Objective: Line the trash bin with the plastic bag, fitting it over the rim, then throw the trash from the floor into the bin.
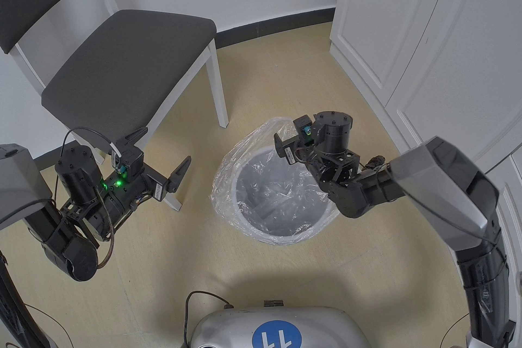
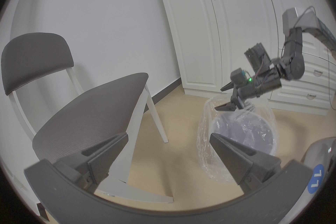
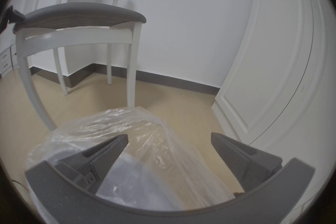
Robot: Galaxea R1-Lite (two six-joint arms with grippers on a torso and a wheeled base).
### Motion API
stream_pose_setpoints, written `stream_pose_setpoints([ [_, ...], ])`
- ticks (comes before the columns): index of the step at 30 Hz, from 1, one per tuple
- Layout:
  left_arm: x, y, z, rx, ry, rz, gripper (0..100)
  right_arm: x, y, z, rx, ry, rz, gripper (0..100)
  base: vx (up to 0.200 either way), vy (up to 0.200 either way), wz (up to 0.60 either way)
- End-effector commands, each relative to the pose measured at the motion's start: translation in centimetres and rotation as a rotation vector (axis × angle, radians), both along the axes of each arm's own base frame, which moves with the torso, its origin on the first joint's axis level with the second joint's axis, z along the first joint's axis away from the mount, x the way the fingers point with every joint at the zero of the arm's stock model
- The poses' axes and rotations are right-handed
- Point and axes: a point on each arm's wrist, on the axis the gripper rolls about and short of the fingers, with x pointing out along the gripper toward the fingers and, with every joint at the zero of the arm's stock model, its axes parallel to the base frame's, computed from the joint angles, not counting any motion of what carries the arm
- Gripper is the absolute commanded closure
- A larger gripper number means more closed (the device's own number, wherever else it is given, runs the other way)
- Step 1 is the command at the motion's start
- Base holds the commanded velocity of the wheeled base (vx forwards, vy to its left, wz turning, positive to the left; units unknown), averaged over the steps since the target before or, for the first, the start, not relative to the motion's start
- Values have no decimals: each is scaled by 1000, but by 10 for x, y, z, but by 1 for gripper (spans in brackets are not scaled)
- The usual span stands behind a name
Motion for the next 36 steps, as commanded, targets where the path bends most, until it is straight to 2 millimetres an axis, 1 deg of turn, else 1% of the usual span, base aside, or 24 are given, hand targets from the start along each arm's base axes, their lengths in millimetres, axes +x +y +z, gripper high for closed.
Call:
stream_pose_setpoints([
  [1, -1, -4, -4, 18, 10, -14, 0, -45, -26, 63, 88, 67, 44, 0, 0, 0, 0],
  [3, -1, -7, -7, 25, 15, -22, 0, -56, -32, 74, 127, 89, 42, 0, 0, 0, 0],
  [4, 0, -11, -10, 26, 26, -34, 0, -66, -40, 80, 157, 122, 27, 0, 0, 0, 0],
  [5, 1, -14, -13, 24, 32, -42, 0, -72, -45, 81, 168, 148, 20, 0, 0, 0, 0],
  [7, 4, -25, -21, 17, 55, -71, 0, -93, -58, 81, 200, 235, 3, 0, 0, 0, 0],
  [8, 4, -25, -21, 17, 55, -71, 0, -93, -58, 81, 200, 235, 3, 0, 0, 0, 0],
  [9, 7, -36, -25, -18, 77, -95, 0, -109, -68, 75, 257, 309, -17, 0, 0, 0, 0],
  [10, 8, -43, -28, -51, 94, -113, 0, -115, -70, 72, 290, 332, -24, 0, 0, 0, 0],
  [11, 8, -43, -28, -51, 94, -113, 0, -115, -70, 72, 290, 332, -24, 0, 0, 0, 0],
  [13, 8, -59, -30, -147, 135, -142, 0, -123, -77, 63, 356, 380, -47, 0, 0, 0, 0],
  [14, 7, -69, -31, -194, 155, -147, 0, -123, -82, 57, 389, 399, -65, 0, 0, 0, 0],
  [15, 7, -69, -31, -194, 155, -147, 0, -123, -82, 57, 389, 399, -65, 0, 0, 0, 0],
  [16, 8, -84, -34, -269, 184, -141, 0, -122, -87, 48, 437, 424, -92, 0, 0, 0, 0],
  [19, 15, -98, -45, -316, 207, -114, 0, -118, -93, 31, 461, 448, -126, 0, 0, 0, 0],
  [20, 15, -99, -46, -315, 208, -114, 0, -118, -94, 31, 463, 446, -127, 0, 0, 0, 0],
  [22, 21, -103, -56, -309, 220, -93, 0, -112, -98, 22, 464, 442, -141, 0, 0, 0, 0],
  [24, 21, -103, -56, -309, 220, -93, 0, -112, -98, 22, 464, 442, -141, 0, 0, 0, 0],
  [25, 25, -105, -66, -300, 237, -86, 0, -108, -101, 11, 455, 456, -162, 0, 0, 0, 0],
  [26, 25, -105, -66, -300, 237, -86, 0, -108, -101, 11, 455, 456, -162, 0, 0, 0, 0],
  [27, 30, -108, -71, -301, 236, -78, 0, -104, -103, 4, 452, 471, -178, 0, 0, 0, 0],
  [31, 40, -107, -73, -311, 215, -29, 0, -96, -107, -4, 452, 463, -195, 0, 0, 0, 0],
  [33, 42, -107, -75, -309, 216, -23, 0, -93, -109, -6, 459, 444, -196, 0, 0, 0, 0],
  [36, 44, -107, -81, -301, 224, -18, 0, -88, -111, -14, 460, 438, -204, 0, 0, 0, 0],
])
